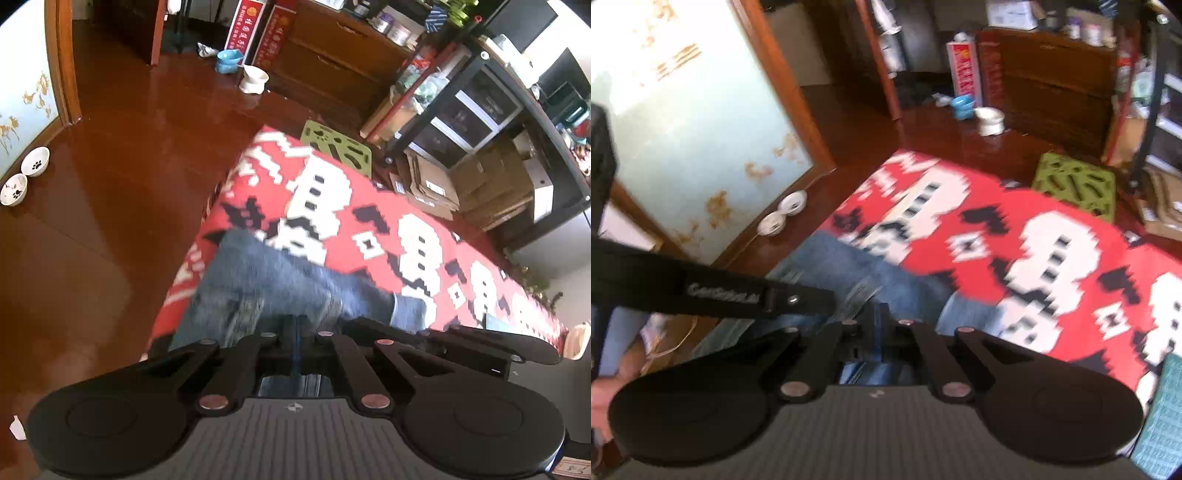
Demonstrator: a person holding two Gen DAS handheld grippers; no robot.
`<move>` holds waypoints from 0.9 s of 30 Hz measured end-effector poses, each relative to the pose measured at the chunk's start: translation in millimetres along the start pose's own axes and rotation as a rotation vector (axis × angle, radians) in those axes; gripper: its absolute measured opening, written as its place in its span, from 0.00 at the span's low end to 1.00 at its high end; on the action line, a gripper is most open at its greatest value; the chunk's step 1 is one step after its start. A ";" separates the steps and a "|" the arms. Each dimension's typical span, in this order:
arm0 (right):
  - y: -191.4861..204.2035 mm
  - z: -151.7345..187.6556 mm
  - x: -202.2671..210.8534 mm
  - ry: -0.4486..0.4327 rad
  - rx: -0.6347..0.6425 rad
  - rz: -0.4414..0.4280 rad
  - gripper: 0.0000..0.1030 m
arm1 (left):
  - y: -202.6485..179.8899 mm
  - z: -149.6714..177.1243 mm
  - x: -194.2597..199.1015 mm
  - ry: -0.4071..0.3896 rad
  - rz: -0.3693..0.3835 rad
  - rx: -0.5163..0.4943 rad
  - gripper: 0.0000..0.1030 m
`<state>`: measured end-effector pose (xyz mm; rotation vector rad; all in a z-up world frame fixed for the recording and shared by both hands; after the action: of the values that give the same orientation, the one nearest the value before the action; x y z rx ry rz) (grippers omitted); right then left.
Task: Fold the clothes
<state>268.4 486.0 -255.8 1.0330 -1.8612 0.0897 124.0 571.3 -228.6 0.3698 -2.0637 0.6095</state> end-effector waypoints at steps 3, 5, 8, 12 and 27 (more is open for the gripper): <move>-14.2 -5.7 -6.7 0.014 -0.061 0.005 0.00 | 3.0 -6.9 -5.8 0.006 -0.002 0.007 0.02; -19.4 -8.6 -4.3 0.007 -0.075 0.005 0.00 | 3.8 -10.8 -6.6 0.011 -0.003 0.010 0.02; -19.0 -7.3 13.3 -0.017 -0.079 -0.038 0.02 | 1.2 -11.6 1.0 -0.002 0.007 0.013 0.02; -3.2 20.3 34.4 0.014 0.016 -0.105 0.03 | -3.4 0.2 7.9 0.004 0.035 0.022 0.02; -21.8 56.1 63.8 -0.017 0.066 -0.128 0.02 | -10.9 40.8 39.1 -0.049 -0.014 0.058 0.03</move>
<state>232.7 406.8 -244.0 1.1988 -1.8130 0.0677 80.0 538.7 -210.9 0.4362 -2.0913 0.6594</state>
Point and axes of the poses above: each gripper's, at about its wrist camera, not at the fingertips, and x roughly against the way its jaws point, y to its left, z to its underside, the point moved 5 cm from there along -x, roughly the way its jaws point, and after that the axes turned 9 degrees about -x, right-handed, at the moved point
